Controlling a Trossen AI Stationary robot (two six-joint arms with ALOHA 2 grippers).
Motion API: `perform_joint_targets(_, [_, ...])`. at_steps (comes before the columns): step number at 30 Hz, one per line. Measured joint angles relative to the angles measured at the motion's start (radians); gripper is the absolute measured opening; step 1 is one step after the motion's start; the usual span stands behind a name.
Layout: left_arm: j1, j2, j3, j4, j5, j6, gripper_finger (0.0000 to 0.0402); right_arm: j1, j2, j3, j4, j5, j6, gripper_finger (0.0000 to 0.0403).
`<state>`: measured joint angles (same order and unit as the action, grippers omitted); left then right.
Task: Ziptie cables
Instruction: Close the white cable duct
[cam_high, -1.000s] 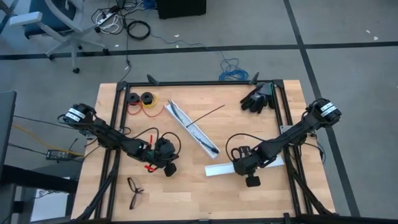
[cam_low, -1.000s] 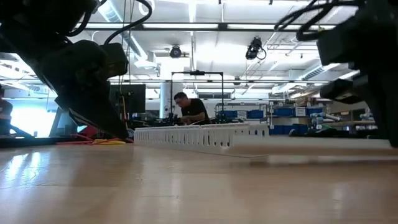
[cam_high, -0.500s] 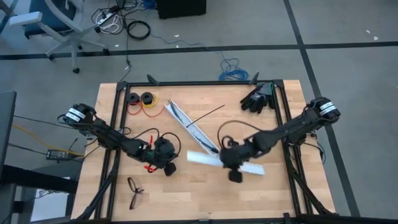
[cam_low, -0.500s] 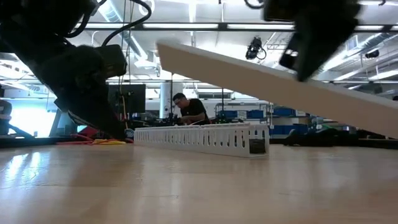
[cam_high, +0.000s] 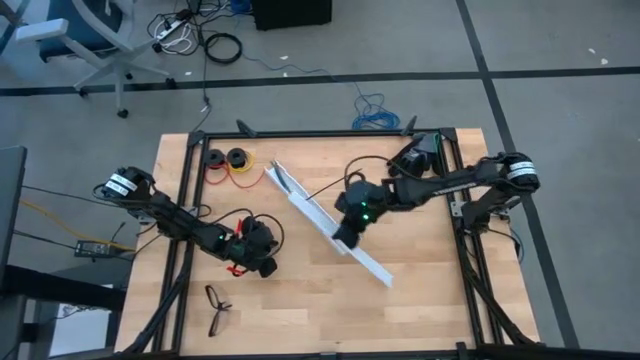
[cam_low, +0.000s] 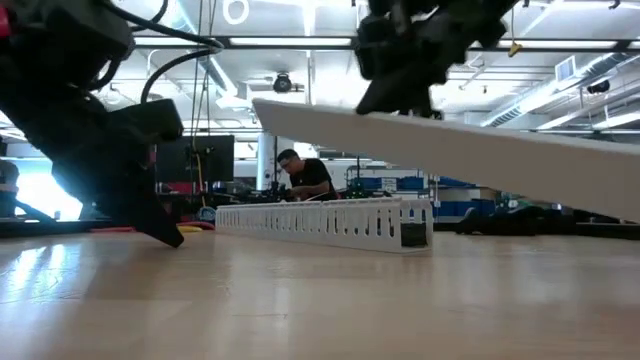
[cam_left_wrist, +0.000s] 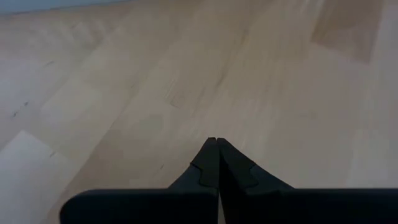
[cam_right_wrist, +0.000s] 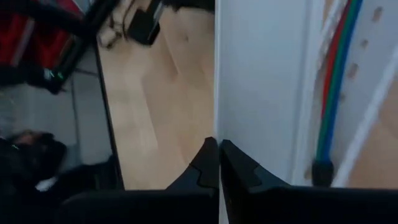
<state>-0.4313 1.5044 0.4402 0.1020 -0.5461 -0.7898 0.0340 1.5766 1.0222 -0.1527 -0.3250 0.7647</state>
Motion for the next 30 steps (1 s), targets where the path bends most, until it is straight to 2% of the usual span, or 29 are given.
perform_joint_targets(6, [0.000,-0.005,-0.115,0.221,-0.003,0.003,0.0002,-0.068,0.116,0.000,0.118,-0.104,0.023,0.0000])
perform_joint_targets(10, [0.003,-0.027,-0.158,0.280,0.008,0.022,0.0002,-0.109,0.166,-0.001,0.137,-0.110,-0.001,0.0000])
perform_joint_targets(15, [0.004,-0.049,-0.172,0.274,0.009,0.025,0.0002,-0.151,0.171,-0.001,0.133,-0.108,-0.063,0.0012])
perform_joint_targets(25, [0.005,-0.049,-0.172,0.268,0.009,0.064,0.0002,-0.201,0.164,0.000,0.134,-0.120,-0.105,0.0081])
perform_joint_targets(30, [0.006,-0.049,-0.171,0.268,0.009,0.082,0.0002,-0.234,0.142,-0.001,0.133,-0.138,-0.180,0.0085])
